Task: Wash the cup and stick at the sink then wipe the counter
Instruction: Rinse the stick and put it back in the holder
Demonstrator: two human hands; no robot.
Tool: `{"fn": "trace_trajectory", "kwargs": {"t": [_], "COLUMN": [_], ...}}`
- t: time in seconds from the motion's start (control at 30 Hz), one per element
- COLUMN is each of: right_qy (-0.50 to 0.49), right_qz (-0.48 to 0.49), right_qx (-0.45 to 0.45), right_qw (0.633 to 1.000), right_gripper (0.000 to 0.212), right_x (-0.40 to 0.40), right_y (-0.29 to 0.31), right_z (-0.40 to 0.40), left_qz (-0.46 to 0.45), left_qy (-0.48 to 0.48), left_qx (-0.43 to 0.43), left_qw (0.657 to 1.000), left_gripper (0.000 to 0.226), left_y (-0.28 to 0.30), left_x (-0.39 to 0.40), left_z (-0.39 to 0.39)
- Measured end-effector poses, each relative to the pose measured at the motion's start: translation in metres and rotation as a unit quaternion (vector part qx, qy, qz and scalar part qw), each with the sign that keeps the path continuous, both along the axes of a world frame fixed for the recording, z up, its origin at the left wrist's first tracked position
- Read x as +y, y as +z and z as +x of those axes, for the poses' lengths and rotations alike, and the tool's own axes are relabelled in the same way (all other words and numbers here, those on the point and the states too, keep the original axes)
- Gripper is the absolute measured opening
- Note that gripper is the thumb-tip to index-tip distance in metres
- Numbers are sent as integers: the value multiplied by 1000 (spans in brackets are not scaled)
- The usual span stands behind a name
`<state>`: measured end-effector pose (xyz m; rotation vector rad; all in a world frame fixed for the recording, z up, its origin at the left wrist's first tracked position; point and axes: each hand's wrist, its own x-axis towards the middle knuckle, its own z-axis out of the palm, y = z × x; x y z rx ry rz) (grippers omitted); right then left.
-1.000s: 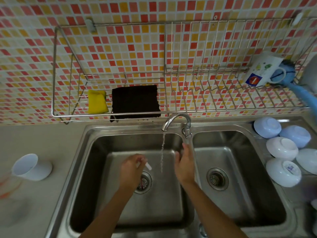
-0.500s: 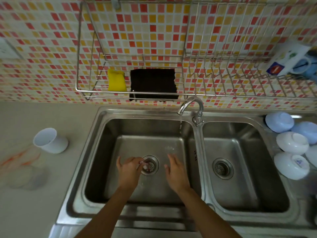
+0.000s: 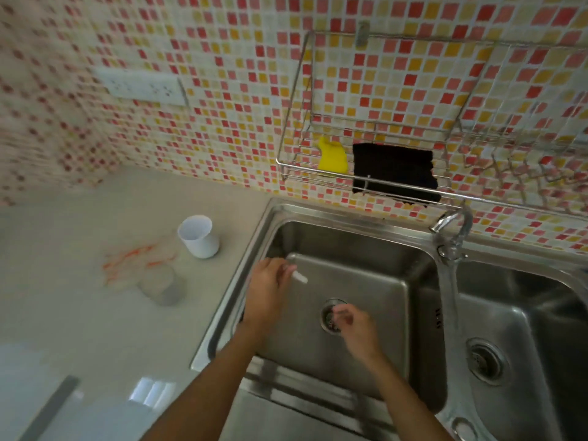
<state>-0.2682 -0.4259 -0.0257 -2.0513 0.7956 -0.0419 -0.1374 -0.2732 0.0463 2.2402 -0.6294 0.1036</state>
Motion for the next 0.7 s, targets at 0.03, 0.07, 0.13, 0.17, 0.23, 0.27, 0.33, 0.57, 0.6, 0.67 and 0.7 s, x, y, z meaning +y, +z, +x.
{"fn": "trace_trajectory", "kwargs": {"t": [0.03,0.07,0.13,0.17,0.23,0.27,0.33,0.57,0.6,0.67,0.7], "right_qy": [9,27,67,84,108,114,113,104,105,103,98], "right_qz": [7,14,21,26,43,54,64,40,41,44,50], "right_qx": [-9,-14,-25,-40,-58,-60,-58,-68,-71,-69,-70], "right_qw": [1000,999,997,995,992,990,990,991,991,991,992], "right_gripper": [32,31,24,19,17,19,31,66,65,66,70], "right_x": [10,22,47,59,82,95,118,167,171,178,180], "right_y": [6,13,30,39,48,53,59,58,56,52,48], "right_z": [14,29,62,79,116,134,170,252,259,269,273], "left_qz": [-15,-34,-69,-72,-52,-42,-18,56,56,59,64], "left_qy": [20,45,84,93,95,94,93,25,12,-14,-25], "left_qx": [2,6,22,16,-7,-7,10,61,70,80,80], "left_qw": [1000,998,994,993,994,995,995,996,996,995,994], "left_gripper": [14,14,13,13,11,10,11,16,16,15,15], "left_y": [8,16,31,38,50,54,54,24,20,10,6], "left_x": [12,25,52,66,95,109,135,169,170,170,170], "left_z": [11,23,51,67,102,119,153,226,231,237,238]}}
